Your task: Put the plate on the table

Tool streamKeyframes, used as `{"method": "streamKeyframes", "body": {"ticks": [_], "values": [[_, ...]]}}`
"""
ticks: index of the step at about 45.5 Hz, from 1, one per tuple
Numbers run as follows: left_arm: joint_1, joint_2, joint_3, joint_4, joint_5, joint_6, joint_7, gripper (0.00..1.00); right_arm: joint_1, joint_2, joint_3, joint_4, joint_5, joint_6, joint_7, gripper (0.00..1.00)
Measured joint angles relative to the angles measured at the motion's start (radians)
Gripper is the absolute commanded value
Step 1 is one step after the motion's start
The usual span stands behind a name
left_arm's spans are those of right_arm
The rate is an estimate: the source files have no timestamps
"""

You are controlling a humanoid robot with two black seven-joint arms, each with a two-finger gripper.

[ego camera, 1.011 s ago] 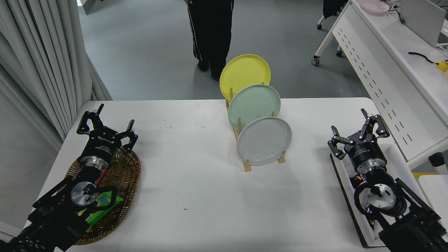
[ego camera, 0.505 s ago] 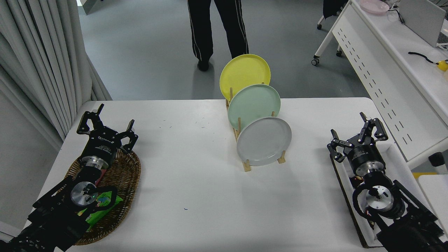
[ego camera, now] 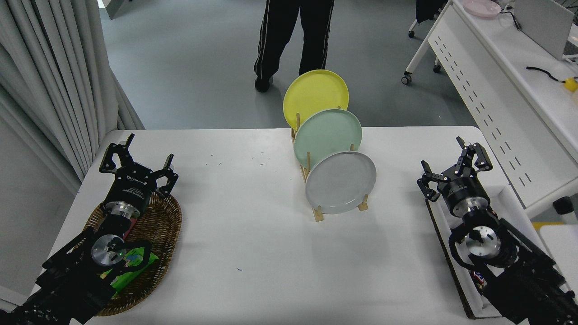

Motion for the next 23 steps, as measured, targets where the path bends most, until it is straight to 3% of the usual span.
{"method": "streamKeyframes", "body": {"ticks": [9,23], "values": [[0.000,0.000,0.000,0.000,0.000,0.000,0.000,1.00,0.111,-0.087,-0.307,0.019,0.186,-0.020,0.000,1.00],[0.000,0.000,0.000,0.000,0.000,0.000,0.000,1.00,0.236,-0.241,-0.531,0.184,0.269,-0.027,-0.001,1.00]]}}
